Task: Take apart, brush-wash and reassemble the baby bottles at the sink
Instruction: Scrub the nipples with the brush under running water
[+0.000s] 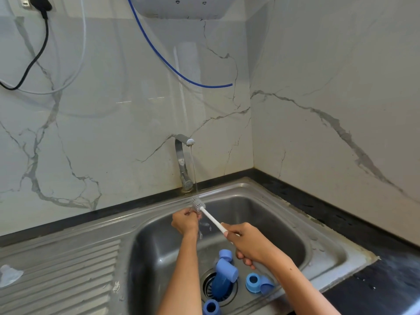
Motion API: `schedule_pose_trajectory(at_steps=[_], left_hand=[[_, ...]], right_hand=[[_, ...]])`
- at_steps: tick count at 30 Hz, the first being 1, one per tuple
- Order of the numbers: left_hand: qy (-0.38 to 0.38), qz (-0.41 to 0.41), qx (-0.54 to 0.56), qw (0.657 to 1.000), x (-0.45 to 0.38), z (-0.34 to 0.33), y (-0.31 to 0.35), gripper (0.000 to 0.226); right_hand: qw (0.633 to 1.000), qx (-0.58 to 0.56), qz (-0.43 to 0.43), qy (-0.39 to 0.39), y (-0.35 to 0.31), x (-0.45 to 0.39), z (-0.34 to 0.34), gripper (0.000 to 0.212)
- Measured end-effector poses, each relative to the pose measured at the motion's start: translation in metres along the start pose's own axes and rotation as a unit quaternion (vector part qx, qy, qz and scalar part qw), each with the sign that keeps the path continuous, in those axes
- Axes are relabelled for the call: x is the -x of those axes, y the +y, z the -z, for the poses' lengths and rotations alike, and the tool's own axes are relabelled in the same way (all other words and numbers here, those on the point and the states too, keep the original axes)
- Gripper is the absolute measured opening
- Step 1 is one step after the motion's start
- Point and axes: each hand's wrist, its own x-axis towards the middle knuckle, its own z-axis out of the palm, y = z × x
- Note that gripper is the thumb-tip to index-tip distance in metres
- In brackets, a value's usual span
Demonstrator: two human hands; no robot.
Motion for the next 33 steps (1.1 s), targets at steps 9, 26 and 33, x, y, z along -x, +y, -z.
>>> schedule_pose_trajectory(at_steps=[9, 26, 33], left_hand=[[-0.125, -0.031, -0.024, 0.991, 0.006, -0.005, -0.005, 0.015], [-0.104, 0.183, 0.271, 0.939, -0.001, -0.007, 0.01, 0.03], [-0.111, 0.156, 0.255, 0.948, 0.002, -0.006, 0.011, 0.023]], right_hand=[[0.999, -0.015, 0.0, 0.049, -0.006, -0.013, -0.001, 0.041], [0.998, -0.047, -0.018, -0.03, -0.007, -0.01, -0.005, 0.042], [1.0, -0.027, -0.009, -0.007, -0.007, -0.008, -0.005, 0.039]])
